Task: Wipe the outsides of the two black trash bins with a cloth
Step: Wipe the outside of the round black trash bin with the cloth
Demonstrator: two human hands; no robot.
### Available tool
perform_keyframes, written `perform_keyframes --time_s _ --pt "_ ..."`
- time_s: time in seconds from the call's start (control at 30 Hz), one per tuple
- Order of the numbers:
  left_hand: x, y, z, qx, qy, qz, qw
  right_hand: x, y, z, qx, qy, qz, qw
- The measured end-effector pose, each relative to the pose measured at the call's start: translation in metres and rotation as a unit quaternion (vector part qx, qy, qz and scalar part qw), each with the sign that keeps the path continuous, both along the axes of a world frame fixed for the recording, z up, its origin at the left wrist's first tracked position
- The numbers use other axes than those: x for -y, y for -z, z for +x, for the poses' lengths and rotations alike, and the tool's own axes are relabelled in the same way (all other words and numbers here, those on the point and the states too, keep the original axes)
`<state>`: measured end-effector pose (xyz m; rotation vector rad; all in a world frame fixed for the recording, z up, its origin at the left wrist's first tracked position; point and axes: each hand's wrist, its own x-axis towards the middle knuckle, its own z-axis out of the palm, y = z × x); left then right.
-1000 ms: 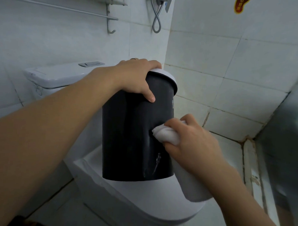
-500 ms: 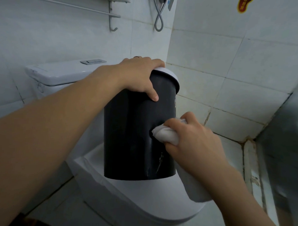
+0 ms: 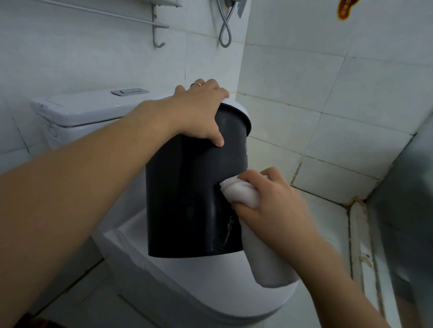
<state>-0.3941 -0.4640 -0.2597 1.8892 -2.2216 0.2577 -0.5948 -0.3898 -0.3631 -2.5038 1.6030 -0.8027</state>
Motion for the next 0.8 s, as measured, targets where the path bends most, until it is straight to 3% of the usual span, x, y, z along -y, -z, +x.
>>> perform_keyframes --time_s 0.4,0.63,0.8 --pt "-0.004 0.009 0.004 0.019 -0.015 -0.013 1.000 0.011 0.007 -0.029 0.237 -0.038 0.158 0.958" --pt "-0.003 0.013 0.008 0.009 -0.021 -0.013 1.000 -0.004 0.014 -0.025 0.160 -0.042 0.131 0.977" --pt "0.002 0.015 0.004 0.014 -0.023 -0.018 0.999 -0.016 0.018 -0.006 0.093 -0.036 0.059 0.993"
